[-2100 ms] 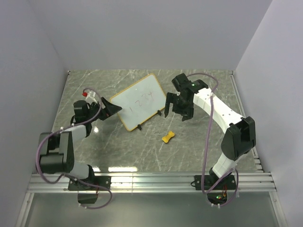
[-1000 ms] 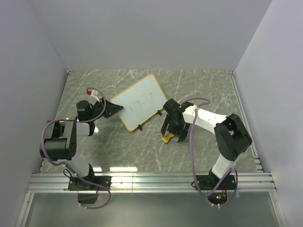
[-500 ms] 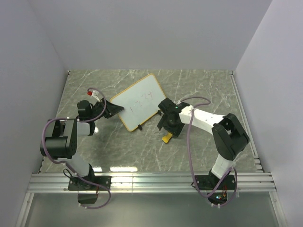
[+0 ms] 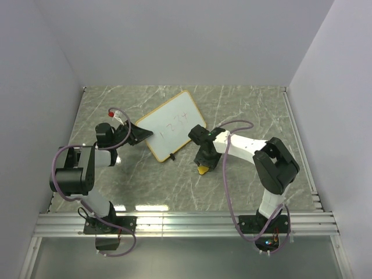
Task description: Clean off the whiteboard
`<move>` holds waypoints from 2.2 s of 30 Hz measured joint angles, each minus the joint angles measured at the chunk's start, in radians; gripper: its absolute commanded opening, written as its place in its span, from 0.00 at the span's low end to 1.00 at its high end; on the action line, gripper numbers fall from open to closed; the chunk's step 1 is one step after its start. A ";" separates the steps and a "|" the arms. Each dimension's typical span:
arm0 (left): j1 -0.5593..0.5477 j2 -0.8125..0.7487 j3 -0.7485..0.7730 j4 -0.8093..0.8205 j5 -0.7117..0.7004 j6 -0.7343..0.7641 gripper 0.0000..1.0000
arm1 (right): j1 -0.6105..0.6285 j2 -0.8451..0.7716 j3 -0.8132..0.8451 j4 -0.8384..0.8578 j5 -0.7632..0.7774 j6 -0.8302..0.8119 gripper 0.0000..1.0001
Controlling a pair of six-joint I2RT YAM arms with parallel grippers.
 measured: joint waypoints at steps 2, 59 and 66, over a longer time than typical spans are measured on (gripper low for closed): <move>-0.006 0.000 0.004 -0.003 0.000 0.001 0.32 | 0.001 0.000 0.000 -0.008 0.009 0.006 0.56; -0.077 0.005 0.065 -0.185 -0.034 0.120 0.26 | -0.011 -0.150 -0.067 -0.145 0.069 0.137 0.74; -0.077 0.005 0.065 -0.186 -0.034 0.120 0.25 | -0.011 -0.163 -0.142 -0.047 0.041 0.161 0.74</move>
